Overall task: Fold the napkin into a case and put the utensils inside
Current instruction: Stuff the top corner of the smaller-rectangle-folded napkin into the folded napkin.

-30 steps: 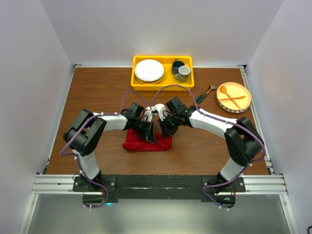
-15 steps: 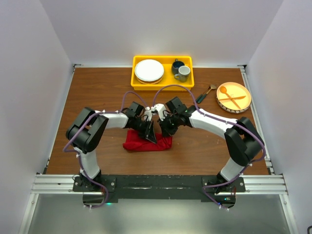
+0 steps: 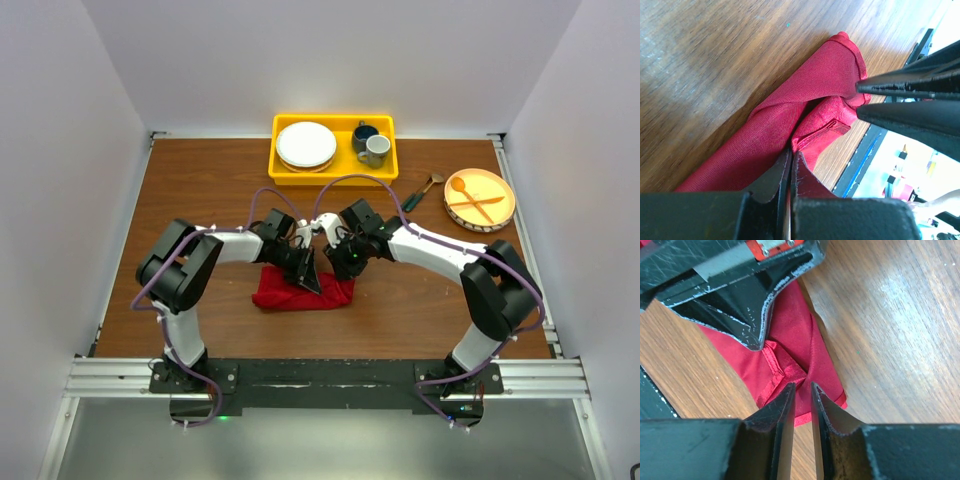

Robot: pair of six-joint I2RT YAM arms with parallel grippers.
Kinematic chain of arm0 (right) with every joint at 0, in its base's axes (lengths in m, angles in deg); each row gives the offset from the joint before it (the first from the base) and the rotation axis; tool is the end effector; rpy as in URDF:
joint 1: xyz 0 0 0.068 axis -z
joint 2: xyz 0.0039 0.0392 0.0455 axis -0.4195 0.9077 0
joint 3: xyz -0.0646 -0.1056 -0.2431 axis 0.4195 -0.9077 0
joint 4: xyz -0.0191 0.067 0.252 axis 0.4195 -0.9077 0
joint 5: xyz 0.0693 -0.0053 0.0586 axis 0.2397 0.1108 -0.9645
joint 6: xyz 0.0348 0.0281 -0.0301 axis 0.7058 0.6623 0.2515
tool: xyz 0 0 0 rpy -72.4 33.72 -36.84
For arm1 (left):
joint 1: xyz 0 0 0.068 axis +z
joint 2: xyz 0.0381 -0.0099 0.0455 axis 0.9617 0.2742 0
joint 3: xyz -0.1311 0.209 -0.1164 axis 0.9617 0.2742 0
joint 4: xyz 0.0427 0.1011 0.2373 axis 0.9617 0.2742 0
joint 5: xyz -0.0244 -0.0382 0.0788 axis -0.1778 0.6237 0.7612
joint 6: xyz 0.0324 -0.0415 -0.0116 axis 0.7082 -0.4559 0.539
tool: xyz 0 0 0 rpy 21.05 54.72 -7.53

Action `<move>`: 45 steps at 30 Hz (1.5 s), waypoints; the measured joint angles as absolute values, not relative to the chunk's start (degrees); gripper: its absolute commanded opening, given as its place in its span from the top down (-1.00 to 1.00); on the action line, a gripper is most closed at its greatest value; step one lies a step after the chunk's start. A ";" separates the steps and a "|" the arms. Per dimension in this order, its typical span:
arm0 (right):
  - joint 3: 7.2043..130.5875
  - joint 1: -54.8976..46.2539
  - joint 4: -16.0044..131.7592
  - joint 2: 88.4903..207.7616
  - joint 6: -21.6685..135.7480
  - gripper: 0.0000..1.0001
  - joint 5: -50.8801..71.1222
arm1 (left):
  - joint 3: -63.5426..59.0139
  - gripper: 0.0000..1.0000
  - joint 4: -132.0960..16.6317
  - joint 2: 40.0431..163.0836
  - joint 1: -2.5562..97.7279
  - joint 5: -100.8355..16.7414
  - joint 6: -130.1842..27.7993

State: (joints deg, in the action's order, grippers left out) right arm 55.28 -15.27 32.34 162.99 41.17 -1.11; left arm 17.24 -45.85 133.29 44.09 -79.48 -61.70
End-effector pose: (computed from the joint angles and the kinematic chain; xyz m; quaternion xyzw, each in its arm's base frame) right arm 0.2510 0.2264 0.1959 -0.4347 0.8491 0.2207 0.2032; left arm 0.2747 -0.1880 0.1122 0.1482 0.8903 -0.4303 0.0183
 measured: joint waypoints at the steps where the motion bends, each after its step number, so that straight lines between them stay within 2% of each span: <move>1: 55.28 -15.27 32.28 163.01 41.17 0.53 -0.85 | 17.22 1.00 -45.83 133.35 44.09 -79.59 -61.70; 12: 55.30 -15.68 32.23 165.52 41.25 0.54 0.79 | 16.85 1.00 -45.80 134.03 44.20 -80.51 -61.79; 15: 55.30 -15.97 32.23 166.11 41.23 0.69 1.75 | 16.85 1.00 -45.83 134.05 44.22 -80.53 -61.79; 16: 55.30 -15.99 32.19 166.20 41.19 0.85 1.88 | 16.85 1.00 -45.83 134.05 44.22 -80.53 -61.79; 18: 55.30 -16.01 32.21 166.20 41.23 1.00 2.28 | 16.85 1.00 -45.83 134.08 44.24 -80.57 -61.81; 45: 55.98 -16.14 30.35 162.66 39.64 1.00 0.27 | 14.81 1.00 -44.54 135.89 44.35 -82.49 -63.14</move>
State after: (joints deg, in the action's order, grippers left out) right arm 55.98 -16.14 30.35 162.66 39.64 0.27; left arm 14.81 -44.54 135.89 44.35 -82.49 -63.14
